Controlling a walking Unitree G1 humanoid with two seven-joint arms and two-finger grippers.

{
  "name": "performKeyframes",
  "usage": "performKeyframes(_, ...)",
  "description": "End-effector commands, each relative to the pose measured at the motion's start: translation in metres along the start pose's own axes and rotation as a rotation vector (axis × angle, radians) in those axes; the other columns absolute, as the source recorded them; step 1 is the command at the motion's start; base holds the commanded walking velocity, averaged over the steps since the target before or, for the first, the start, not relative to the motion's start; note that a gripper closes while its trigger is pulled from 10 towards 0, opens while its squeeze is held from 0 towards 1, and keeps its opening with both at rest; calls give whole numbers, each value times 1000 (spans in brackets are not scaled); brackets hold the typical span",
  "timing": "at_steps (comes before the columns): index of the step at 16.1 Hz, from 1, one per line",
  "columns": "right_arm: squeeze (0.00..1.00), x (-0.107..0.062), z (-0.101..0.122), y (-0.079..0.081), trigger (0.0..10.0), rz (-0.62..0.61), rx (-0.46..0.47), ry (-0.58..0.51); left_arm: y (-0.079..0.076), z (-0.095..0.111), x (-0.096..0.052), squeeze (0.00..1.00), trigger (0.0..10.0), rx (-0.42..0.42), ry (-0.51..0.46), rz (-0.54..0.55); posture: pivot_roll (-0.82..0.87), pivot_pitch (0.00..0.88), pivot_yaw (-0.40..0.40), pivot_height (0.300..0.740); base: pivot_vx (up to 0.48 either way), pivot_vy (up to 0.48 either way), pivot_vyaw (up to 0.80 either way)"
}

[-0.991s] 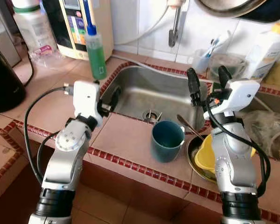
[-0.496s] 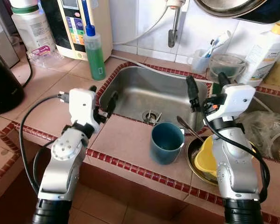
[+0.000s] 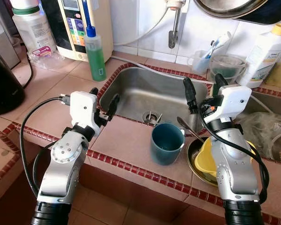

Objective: Kitchen organization

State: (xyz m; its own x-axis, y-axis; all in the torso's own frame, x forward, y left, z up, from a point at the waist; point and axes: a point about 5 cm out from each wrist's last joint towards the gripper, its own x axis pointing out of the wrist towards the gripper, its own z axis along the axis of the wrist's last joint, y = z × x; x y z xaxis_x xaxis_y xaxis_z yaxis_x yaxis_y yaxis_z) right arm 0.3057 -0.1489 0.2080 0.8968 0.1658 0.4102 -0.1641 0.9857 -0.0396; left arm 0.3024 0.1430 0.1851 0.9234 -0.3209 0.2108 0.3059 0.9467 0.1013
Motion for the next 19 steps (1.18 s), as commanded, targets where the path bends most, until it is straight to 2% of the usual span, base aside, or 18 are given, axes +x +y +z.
performKeyframes(1,0,-1,5,1,10000,6,-13,-13,-1,5,1,0,10000,24,-22,-17,-142,19,9,740,0,0,0)
performKeyframes(5,0,-1,5,1,10000,9,-17,-11,-3,6,1,0,10000,11,-30,-28,-147,16,9,740,0,-187,0)
performKeyframes(15,0,-1,6,3,10000,23,-21,-12,-2,9,2,0,10000,-8,-45,-29,-144,14,4,740,0,-475,0)
performKeyframes(17,0,-1,7,4,10000,29,-22,-13,-1,10,1,0,10000,-52,-63,-18,-145,17,4,740,0,0,0)
performKeyframes(19,0,-2,7,4,10000,35,-23,-10,0,10,1,0,10000,-48,-54,-5,-145,18,2,740,0,0,0)
